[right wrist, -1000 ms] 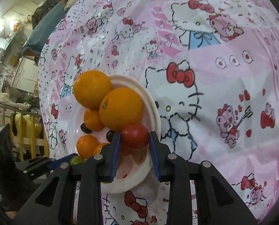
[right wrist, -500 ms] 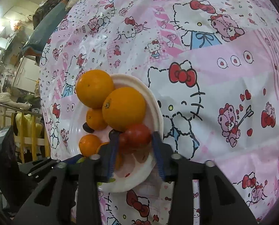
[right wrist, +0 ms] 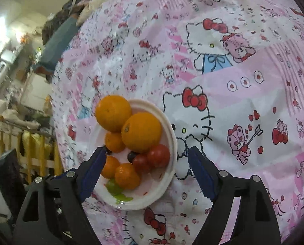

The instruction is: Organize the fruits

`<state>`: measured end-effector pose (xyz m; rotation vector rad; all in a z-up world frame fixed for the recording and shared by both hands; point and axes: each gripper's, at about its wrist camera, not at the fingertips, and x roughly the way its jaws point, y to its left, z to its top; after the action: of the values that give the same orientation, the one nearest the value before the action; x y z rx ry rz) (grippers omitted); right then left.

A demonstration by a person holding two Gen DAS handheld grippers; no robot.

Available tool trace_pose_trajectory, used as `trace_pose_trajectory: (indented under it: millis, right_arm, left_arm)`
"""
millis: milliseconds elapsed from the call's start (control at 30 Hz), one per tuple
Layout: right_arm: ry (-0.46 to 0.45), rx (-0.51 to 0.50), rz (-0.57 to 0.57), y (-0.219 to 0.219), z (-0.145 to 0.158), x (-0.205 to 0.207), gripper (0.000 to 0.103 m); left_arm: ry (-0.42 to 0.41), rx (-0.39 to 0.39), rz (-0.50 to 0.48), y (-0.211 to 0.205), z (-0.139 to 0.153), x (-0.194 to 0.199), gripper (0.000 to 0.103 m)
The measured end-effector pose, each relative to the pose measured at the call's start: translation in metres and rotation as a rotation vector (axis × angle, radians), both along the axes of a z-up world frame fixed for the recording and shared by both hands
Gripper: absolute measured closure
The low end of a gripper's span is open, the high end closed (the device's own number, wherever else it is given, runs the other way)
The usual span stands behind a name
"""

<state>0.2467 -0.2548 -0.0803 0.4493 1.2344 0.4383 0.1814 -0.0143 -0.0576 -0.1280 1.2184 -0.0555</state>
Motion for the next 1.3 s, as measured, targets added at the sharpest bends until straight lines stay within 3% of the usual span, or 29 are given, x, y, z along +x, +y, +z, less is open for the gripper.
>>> trace_pose_trajectory:
  millis: [133, 467, 567, 733, 800, 900, 1067, 1167, 1300]
  right_arm:
    - [-0.054, -0.026, -0.014, -0.003, 0.016, -0.009, 0.011]
    - [-0.198, -0.12, 0.058, 0.016, 0.051, -0.056, 0.008]
    - [-0.211, -0.103, 0.039, 0.012, 0.054, -0.073, 0.003]
    - [-0.255, -0.122, -0.001, 0.007, 0.061, -0.102, 0.003]
    - [-0.285, -0.137, -0.016, 0.006, 0.066, -0.115, 0.002]
    - [-0.336, -0.158, -0.048, 0.005, 0.071, -0.134, 0.0]
    - [-0.472, -0.266, -0.097, 0.014, 0.08, -0.163, 0.0]
    - [-0.513, -0.301, -0.12, 0.019, 0.083, -0.173, 0.0]
    - [-0.558, -0.358, -0.104, 0.03, 0.084, -0.179, 0.0]
  left_arm:
    - [-0.055, -0.019, 0.058, 0.015, 0.013, -0.006, 0.043]
    - [-0.204, 0.032, 0.019, 0.006, 0.032, -0.036, 0.042]
    - [-0.23, 0.036, 0.027, 0.006, 0.037, -0.051, 0.024]
    - [-0.294, 0.063, 0.016, 0.004, 0.05, -0.078, 0.016]
    - [-0.324, 0.062, 0.016, 0.006, 0.057, -0.089, 0.008]
    - [-0.369, 0.047, 0.015, 0.01, 0.064, -0.103, 0.008]
    - [-0.408, 0.092, 0.043, 0.016, 0.068, -0.117, 0.007]
    - [-0.411, 0.102, 0.049, 0.018, 0.067, -0.125, 0.0]
    - [-0.448, 0.109, 0.057, 0.018, 0.069, -0.132, 0.0]
